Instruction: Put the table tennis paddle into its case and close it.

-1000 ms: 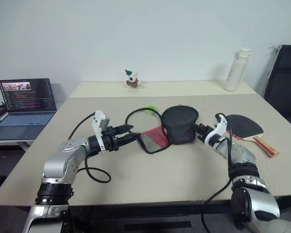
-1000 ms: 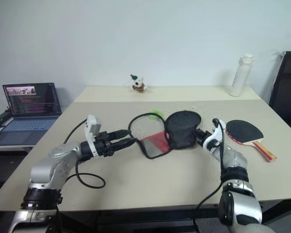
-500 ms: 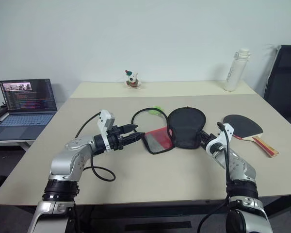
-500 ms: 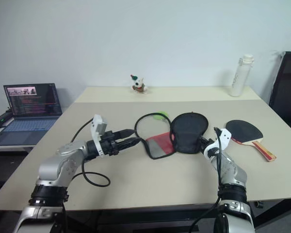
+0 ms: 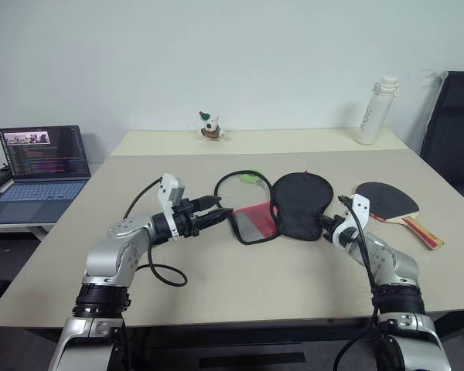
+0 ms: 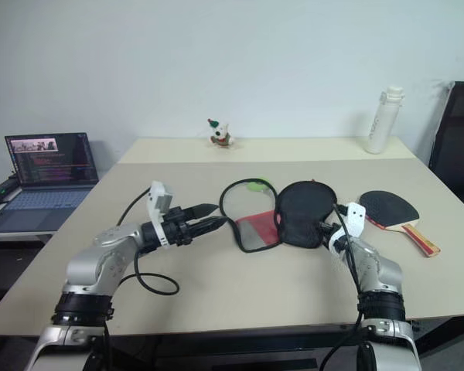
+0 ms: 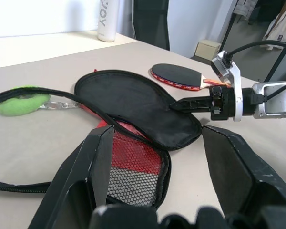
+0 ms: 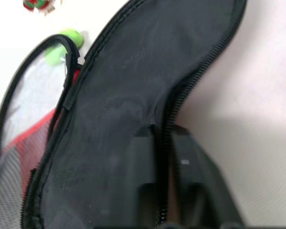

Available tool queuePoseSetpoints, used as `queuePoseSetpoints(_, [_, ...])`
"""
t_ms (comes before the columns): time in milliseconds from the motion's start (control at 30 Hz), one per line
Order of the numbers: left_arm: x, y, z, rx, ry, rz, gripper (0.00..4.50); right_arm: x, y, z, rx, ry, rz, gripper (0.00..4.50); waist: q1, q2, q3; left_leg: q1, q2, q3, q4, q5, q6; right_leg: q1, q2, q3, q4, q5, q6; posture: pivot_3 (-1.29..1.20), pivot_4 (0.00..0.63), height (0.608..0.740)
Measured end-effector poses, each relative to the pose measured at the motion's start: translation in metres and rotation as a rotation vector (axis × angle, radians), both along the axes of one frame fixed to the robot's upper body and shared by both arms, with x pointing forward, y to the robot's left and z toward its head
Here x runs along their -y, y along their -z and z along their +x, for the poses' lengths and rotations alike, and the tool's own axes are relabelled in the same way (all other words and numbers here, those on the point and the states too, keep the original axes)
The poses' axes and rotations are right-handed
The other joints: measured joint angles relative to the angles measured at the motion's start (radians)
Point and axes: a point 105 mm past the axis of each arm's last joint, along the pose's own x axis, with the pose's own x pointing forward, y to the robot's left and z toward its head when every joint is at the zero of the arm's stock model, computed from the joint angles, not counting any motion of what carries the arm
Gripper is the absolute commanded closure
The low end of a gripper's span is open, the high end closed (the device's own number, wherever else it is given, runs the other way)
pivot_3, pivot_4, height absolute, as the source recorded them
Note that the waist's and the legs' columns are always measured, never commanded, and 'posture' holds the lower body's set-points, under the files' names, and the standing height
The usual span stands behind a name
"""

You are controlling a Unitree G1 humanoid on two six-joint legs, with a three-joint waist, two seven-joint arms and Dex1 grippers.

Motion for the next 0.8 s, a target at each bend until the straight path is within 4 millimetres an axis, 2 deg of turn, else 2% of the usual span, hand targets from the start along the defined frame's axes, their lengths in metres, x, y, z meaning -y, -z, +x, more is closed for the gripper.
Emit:
queuePoseSetpoints(33, [0.0, 0.0, 0.0, 0.0, 0.0, 0.0, 1.36, 0.0, -0.001, 0.002, 0.0, -0.006, -0.016, 2.52, 0.0, 0.0, 0.0, 0.0, 0.0, 0.0, 0.0, 0.0, 0.0, 0.0, 0.0, 0.0, 0.0, 0.0, 0.0, 0.0, 0.15, 0.74])
queuePoseSetpoints(300, [0.0, 0.001, 0.001, 0.0, -0.005, 0.006, 1.36, -0.001, -0.005, 0.021, 0.005, -0.012, -0.082, 2.52, 0.0, 0.0, 0.0, 0.0, 0.0, 0.002, 0.0, 0.0, 0.0, -0.001, 0.0, 0.002, 0.0, 0.0, 0.0, 0.0, 0.15, 0.74])
queuePoseSetpoints(500, [0.001, 0.001, 0.001, 0.0, -0.004, 0.004, 1.36, -0.001, 0.004, 0.033, -0.01, -0.004, -0.146, 2.52, -0.002, 0.0, 0.0, -0.001, 0.0, 0.005, 0.0, 0.0, 0.0, -0.004, 0.0, 0.006, 0.001, 0.0, 0.0, 0.0, 0.15, 0.74])
queuePoseSetpoints(600, [0.002, 0.0, 0.001, 0.005, -0.004, 0.004, 1.36, -0.002, 0.004, 0.038, -0.007, -0.002, -0.156, 3.17, -0.004, 0.0, 0.0, -0.001, 0.0, 0.007, 0.0, 0.0, 0.0, -0.004, 0.0, 0.007, 0.002, 0.0, 0.0, 0.0, 0.15, 0.74])
queuePoseSetpoints(733, [0.003, -0.004, 0.002, 0.017, -0.003, 0.001, 1.36, -0.006, -0.004, 0.044, 0.007, -0.001, -0.147, 4.48, -0.005, -0.001, 0.0, 0.0, 0.0, 0.008, 0.0, 0.0, 0.0, -0.004, 0.0, 0.009, 0.002, 0.0, 0.0, 0.0, 0.15, 0.74])
queuePoseSetpoints(800, [0.004, -0.004, 0.002, 0.017, -0.004, 0.001, 1.36, -0.007, -0.007, 0.046, 0.015, 0.002, -0.144, 4.48, -0.005, -0.001, 0.0, 0.0, 0.0, 0.008, 0.0, 0.0, 0.0, -0.004, 0.0, 0.009, 0.002, 0.0, 0.0, 0.0, 0.15, 0.74])
